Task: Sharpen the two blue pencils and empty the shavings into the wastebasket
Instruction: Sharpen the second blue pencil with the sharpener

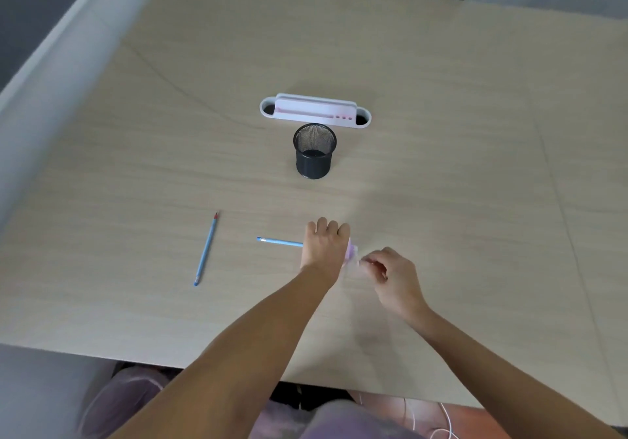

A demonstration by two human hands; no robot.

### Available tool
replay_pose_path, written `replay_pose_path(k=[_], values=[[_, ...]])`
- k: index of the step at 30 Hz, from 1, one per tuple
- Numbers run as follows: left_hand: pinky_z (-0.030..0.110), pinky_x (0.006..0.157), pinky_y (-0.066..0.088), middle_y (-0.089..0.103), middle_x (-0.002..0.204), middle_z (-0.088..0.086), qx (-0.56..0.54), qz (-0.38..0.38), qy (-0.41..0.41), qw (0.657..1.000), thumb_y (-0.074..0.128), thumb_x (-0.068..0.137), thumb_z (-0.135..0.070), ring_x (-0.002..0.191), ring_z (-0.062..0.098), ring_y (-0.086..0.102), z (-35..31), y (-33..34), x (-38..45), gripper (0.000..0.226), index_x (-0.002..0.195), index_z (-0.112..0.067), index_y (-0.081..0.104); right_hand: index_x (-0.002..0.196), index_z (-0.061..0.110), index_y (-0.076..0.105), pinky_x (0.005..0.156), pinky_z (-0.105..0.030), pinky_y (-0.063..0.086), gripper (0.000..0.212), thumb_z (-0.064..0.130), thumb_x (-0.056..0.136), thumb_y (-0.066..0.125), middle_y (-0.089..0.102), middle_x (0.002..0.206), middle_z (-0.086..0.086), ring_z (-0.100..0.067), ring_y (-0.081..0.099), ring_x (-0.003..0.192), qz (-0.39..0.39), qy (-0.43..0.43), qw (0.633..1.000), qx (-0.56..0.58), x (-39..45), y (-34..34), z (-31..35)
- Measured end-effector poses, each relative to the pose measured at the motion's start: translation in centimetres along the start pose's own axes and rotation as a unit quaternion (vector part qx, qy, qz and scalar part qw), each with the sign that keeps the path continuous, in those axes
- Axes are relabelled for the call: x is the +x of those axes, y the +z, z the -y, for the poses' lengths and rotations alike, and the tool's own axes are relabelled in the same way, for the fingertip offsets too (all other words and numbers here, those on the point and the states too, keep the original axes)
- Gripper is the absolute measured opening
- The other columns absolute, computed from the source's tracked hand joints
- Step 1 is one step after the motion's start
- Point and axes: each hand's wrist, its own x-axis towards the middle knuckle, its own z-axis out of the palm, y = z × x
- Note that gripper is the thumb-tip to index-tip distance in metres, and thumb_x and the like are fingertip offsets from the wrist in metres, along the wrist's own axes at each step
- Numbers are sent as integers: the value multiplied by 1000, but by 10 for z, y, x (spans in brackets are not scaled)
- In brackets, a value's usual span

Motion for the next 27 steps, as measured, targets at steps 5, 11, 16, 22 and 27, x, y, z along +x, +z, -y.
replay_pose_path(k=[5,11,16,22,27], values=[[30,67,30,58,86,-1,-7,6,-8,1000,73,63,-16,85,22,51,1,2,3,41,96,-18,49,77,16,73,61,-23,41,7,11,80,69,62,72,-5,-19,55,62,-46,-68,995,-46,57,-19,5],[27,57,35,57,62,-6,8,-14,-3,1000,76,51,-24,63,17,53,-4,1,0,29,72,-23,56,68,15,71,48,-30,42,13,4,74,68,57,68,-6,-29,51,65,-9,-81,982,-170,59,22,-22],[31,72,35,57,85,-2,23,8,3,1000,70,64,-16,84,22,50,-5,6,4,38,94,-19,48,73,13,68,54,-24,37,17,18,85,57,56,69,-3,-23,50,63,-18,-60,995,-75,-5,30,-27],[33,76,36,58,90,0,-17,-13,-4,1000,63,77,-26,90,25,51,-2,4,5,28,99,-18,49,74,17,67,57,-9,35,13,15,85,61,58,69,4,-8,51,62,0,12,999,36,19,-13,1],[30,67,38,61,76,-3,-12,3,-8,1000,78,55,-24,76,21,54,0,6,7,40,87,-21,55,77,16,72,60,-9,33,12,20,84,63,54,71,1,-9,49,62,-25,-7,1000,7,71,-9,-7]])
